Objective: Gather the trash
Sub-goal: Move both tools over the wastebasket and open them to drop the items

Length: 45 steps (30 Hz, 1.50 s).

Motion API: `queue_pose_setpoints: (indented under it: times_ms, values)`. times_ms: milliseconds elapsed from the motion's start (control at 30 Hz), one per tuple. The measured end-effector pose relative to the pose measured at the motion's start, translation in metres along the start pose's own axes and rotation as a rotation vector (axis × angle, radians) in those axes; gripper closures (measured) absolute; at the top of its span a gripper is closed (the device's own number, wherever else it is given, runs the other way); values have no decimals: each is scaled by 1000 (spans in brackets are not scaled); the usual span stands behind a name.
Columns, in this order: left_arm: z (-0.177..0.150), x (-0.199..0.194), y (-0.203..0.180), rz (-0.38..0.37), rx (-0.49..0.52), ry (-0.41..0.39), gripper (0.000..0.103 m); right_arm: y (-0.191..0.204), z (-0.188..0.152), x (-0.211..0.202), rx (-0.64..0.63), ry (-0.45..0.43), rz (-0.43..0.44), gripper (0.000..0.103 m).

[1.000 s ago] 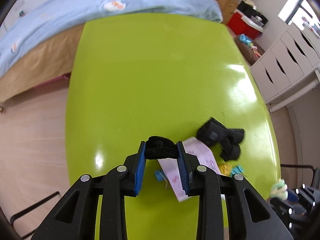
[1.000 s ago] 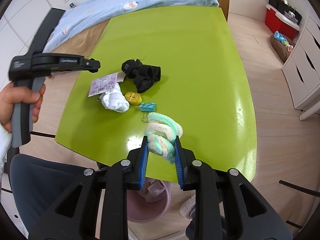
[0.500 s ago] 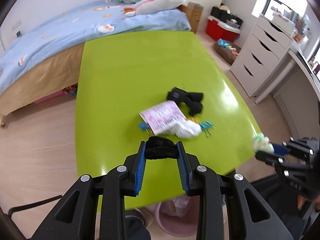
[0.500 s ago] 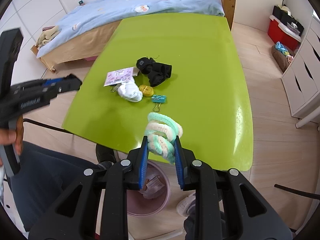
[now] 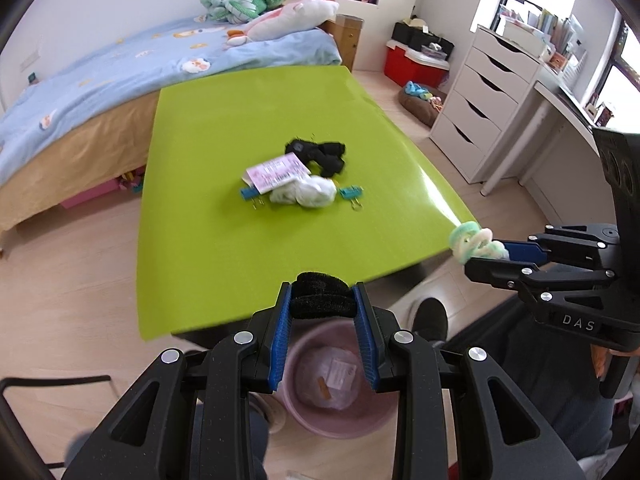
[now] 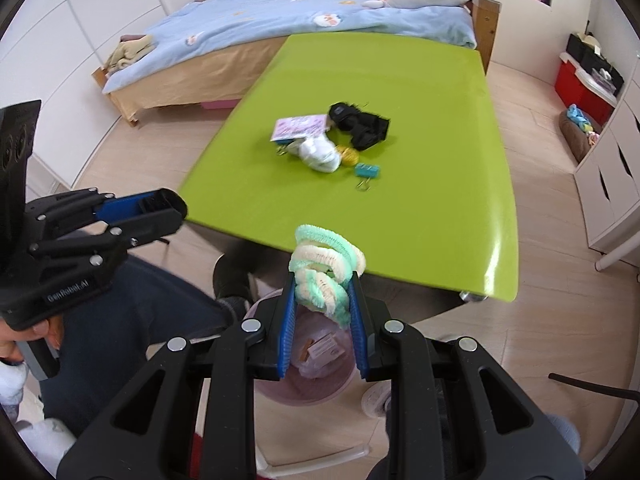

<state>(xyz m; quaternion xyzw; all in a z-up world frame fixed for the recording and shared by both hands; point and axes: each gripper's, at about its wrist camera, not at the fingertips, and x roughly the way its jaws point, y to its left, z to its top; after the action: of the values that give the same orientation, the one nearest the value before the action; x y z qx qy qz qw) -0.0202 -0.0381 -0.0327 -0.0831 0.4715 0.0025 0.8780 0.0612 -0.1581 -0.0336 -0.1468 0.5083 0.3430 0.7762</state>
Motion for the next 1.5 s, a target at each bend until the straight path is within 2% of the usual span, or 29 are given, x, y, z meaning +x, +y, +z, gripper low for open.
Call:
queue_pose_setpoints:
  times_ms: [333,467,533,567,667,700,767,900,1167,1233,1300,1333,1367,1500]
  values:
    - [-36,-10,-5,-23,-18,25,73,26,-40,5,-36,64,61,79]
    - [-42,-13,-3,-25,-24,24,73,29,-44,9,-44,78,76,79]
    - [-42,-14,-2,-26,-29,21,73,31,-43,11,-44,83,84,76]
    - [-42,-15,-2,-26,-31,19,73,31,-42,12,-41,84,80,71]
    - [-42,-15,-1,-25,-32,17,73,26,-40,13,-26,78,60,33]
    - [-42,-15,-2,-24,-30,18,73,24,-39,12,-19,72,58,23]
    - [-42,-14,-2,-27,-27,20,73,20,-38,11,-4,65,48,15]
    - [-43,-13,-6,-34,-18,27,73,13,-37,7,17,55,23,9]
    - [-39,-8,-19,-65,16,43,70,-1,-36,-5,67,19,-18,7]
    - [-38,-7,-22,-67,22,47,63,-5,-36,-9,86,7,-27,7]
    - [-37,-6,-22,-68,20,42,40,-9,-36,-13,101,-4,-33,7]
    - [-37,-6,-21,-65,15,39,32,-12,-36,-15,109,-11,-37,7]
    - [-37,-6,-21,-60,10,31,16,-13,-36,-16,113,-13,-39,7]
    - [-37,-5,-19,-35,1,30,12,-16,-38,-17,128,-19,-40,6]
